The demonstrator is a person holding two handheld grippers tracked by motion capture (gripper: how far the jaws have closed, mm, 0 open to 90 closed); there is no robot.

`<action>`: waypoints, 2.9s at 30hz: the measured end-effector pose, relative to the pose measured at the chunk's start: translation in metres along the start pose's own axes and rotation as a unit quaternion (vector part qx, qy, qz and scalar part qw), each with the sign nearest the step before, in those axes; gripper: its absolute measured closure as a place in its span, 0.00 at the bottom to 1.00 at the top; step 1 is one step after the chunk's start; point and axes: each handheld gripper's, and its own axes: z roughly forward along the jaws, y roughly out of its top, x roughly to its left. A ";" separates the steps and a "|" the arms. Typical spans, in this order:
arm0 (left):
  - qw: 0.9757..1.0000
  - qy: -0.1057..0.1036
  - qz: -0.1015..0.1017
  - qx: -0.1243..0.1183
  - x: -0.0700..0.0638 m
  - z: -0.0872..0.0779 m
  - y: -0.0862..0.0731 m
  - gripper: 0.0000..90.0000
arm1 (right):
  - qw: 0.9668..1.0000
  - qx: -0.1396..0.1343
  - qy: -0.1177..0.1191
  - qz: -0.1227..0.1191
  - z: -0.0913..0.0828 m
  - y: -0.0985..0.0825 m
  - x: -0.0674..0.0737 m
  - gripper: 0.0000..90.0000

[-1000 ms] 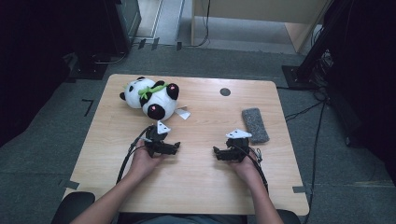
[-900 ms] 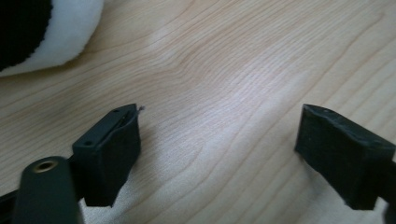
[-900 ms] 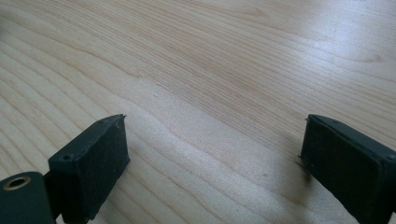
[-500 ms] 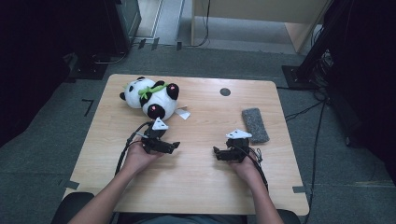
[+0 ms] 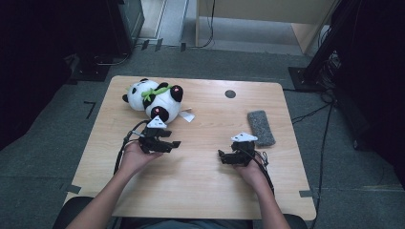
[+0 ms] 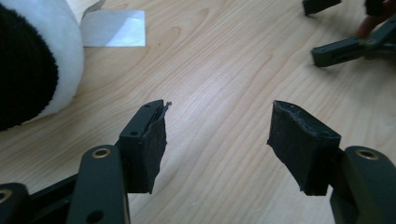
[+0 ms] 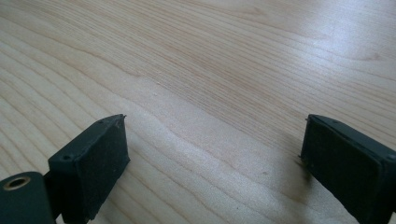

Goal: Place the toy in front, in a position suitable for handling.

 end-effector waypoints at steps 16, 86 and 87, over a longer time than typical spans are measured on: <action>0.999 0.022 0.017 -0.024 0.013 -0.030 0.014 0.43 | 1.000 -0.001 0.000 -0.001 0.000 0.000 0.000 0.08; 0.994 0.098 -0.008 -0.055 0.150 -0.020 0.051 0.46 | 1.000 0.001 -0.004 0.005 -0.001 -0.001 0.002 0.07; 0.994 0.099 -0.007 -0.052 0.149 -0.018 0.051 0.49 | 1.000 0.001 -0.004 0.005 -0.001 -0.001 0.002 0.07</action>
